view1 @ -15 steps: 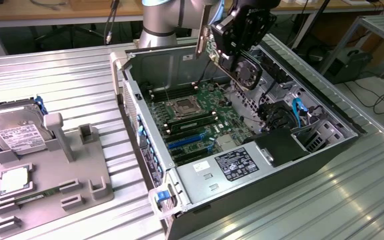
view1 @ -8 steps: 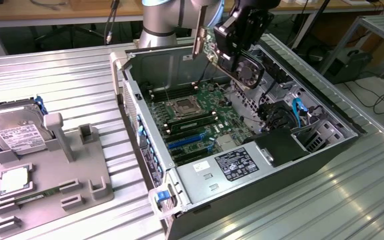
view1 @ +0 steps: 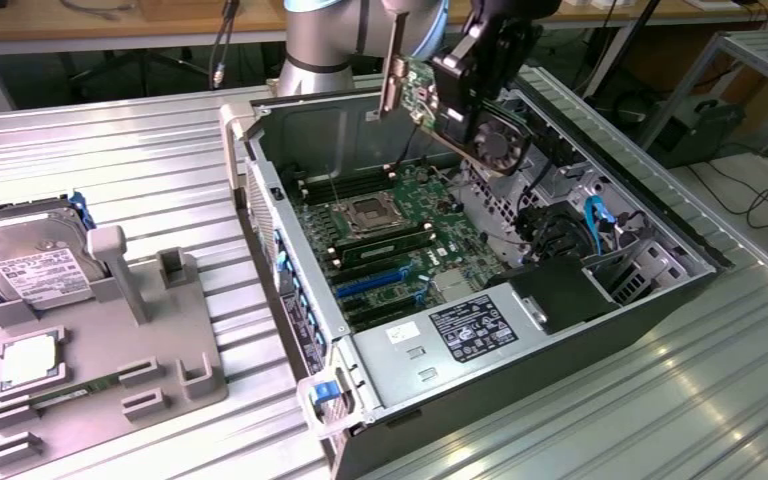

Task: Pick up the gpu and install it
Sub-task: 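Insert the gpu into the slot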

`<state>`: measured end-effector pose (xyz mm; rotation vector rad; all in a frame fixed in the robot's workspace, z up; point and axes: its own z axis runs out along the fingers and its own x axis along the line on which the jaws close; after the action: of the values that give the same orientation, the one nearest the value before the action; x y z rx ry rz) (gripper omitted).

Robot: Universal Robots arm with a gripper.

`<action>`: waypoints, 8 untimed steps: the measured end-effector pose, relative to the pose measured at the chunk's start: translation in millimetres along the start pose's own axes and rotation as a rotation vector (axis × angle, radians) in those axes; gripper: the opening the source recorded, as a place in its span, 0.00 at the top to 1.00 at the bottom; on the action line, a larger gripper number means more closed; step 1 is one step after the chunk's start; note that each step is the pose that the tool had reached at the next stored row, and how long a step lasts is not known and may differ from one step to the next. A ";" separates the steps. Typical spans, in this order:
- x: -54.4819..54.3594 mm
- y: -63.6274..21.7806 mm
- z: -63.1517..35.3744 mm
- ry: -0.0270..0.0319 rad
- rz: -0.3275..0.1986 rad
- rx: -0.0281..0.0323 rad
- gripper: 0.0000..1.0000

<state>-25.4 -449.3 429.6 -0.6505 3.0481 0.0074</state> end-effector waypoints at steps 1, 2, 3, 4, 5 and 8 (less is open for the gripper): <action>0.0 -0.1 0.0 0.0000 -0.018 -0.0004 0.72; 0.1 -0.1 0.0 0.0000 -0.040 -0.0010 0.72; 0.2 -0.3 0.0 0.0000 -0.056 -0.0014 0.72; 0.2 -0.3 0.0 0.0000 -0.069 -0.0017 0.72; 0.2 -0.3 0.0 0.0000 -0.079 -0.0020 0.72; 0.3 -0.4 0.0 -0.0001 -0.116 -0.0029 0.72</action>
<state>-25.5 -449.8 429.6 -0.8269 3.0054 0.0096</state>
